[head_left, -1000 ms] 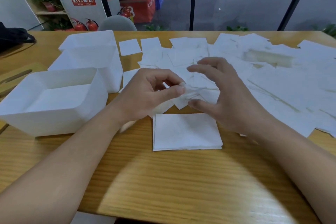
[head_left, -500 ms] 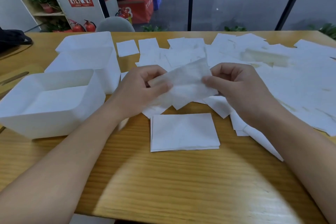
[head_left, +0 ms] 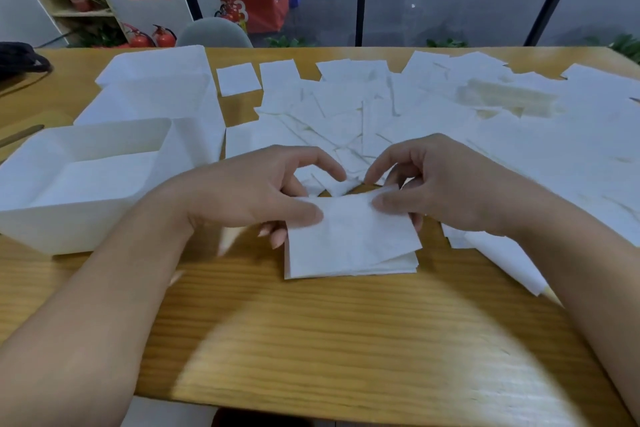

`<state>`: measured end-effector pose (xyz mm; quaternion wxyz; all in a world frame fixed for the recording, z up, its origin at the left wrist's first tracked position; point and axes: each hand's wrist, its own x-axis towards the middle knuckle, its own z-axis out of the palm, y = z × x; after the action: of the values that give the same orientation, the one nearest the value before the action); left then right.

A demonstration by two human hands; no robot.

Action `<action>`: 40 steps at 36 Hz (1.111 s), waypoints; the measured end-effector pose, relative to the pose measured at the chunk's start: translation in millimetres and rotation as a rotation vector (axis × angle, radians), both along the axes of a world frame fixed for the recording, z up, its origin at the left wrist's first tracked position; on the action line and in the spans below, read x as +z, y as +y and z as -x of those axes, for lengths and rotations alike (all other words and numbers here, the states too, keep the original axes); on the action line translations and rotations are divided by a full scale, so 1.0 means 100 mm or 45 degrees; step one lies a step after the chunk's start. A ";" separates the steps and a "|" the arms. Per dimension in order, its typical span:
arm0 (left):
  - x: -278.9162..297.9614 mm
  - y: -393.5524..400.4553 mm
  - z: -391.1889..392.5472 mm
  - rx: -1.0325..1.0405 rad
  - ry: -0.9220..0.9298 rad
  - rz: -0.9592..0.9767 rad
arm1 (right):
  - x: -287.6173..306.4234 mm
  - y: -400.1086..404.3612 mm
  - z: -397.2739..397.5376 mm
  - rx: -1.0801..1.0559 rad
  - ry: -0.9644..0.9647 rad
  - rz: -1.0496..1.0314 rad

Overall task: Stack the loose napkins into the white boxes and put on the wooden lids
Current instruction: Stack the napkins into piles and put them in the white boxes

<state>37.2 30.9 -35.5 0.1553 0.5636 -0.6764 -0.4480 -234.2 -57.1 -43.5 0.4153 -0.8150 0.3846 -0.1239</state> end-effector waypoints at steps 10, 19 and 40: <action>-0.05 -0.02 0.01 0.031 -0.231 0.069 | -0.09 0.03 -0.02 0.068 0.105 0.101; -0.08 -0.06 0.02 0.166 -0.364 0.309 | -0.12 0.00 0.00 0.108 0.158 0.328; -0.28 -0.18 -0.20 0.435 -0.593 0.691 | -0.32 -0.01 -0.09 0.168 0.049 0.477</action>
<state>57.1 13.4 -63.4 0.2133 0.6932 -0.6837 -0.0809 -225.5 -58.0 -75.9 0.2562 -0.9036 0.3086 -0.1503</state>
